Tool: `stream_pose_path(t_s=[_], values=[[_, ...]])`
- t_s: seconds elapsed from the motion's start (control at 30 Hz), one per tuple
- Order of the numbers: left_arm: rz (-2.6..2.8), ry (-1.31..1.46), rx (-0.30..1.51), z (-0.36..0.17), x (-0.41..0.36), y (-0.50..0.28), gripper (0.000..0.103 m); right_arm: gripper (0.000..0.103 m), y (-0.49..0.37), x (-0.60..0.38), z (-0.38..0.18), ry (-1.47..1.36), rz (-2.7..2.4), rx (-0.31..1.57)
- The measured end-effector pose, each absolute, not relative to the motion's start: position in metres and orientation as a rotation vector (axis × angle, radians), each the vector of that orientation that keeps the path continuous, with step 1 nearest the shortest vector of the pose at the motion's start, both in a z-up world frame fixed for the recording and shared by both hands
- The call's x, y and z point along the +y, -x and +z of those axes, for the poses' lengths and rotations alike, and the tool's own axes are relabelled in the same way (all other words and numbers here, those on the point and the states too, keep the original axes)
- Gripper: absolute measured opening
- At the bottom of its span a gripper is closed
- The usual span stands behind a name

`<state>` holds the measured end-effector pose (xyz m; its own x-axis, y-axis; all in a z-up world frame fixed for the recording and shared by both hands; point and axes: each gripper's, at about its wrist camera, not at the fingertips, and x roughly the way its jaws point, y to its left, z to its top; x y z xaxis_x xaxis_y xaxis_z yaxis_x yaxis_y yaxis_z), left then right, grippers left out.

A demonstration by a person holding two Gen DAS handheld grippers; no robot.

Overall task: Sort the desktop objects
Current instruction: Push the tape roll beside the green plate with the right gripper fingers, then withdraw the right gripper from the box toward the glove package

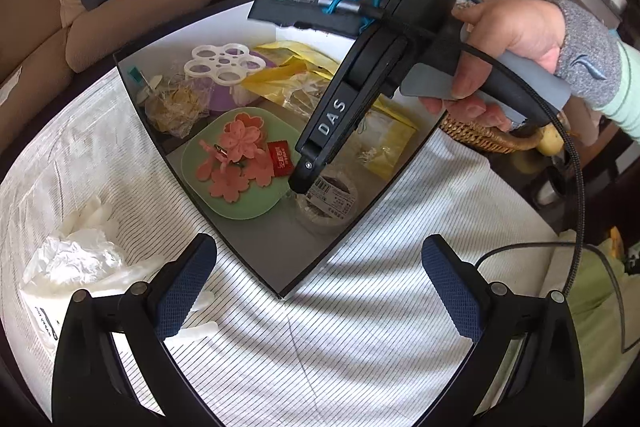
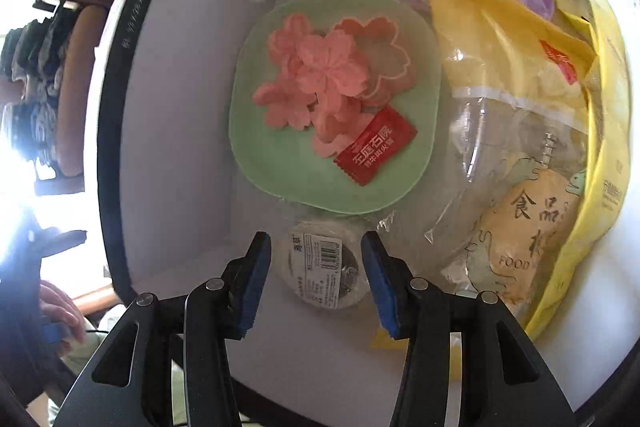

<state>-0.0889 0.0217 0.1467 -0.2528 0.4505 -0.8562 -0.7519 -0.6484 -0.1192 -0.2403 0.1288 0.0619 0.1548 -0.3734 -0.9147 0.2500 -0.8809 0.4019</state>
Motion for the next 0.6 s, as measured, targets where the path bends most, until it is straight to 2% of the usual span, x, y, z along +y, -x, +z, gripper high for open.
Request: stream_pose_path(t_s=[0.03,0.1,0.13,0.33,0.6], values=[[1.975,1.205,0.408,0.147,0.022,0.089,0.103,0.052,0.237,0.131,0.073,-1.921,-1.813,-0.113],[1.984,1.201,0.422,0.149,0.025,0.087,0.103,0.08,0.226,0.136,0.095,-1.835,-1.92,-0.034],[1.982,1.201,0.425,0.15,0.026,0.086,0.103,0.084,0.221,0.136,0.109,-1.79,-1.974,0.025],[1.983,1.208,0.496,0.15,0.04,0.082,0.103,0.085,0.188,0.165,0.148,-1.61,-2.246,0.397],[2.003,1.236,0.521,0.148,0.06,0.098,0.103,0.085,0.181,0.168,0.126,-1.53,-2.343,0.372]])
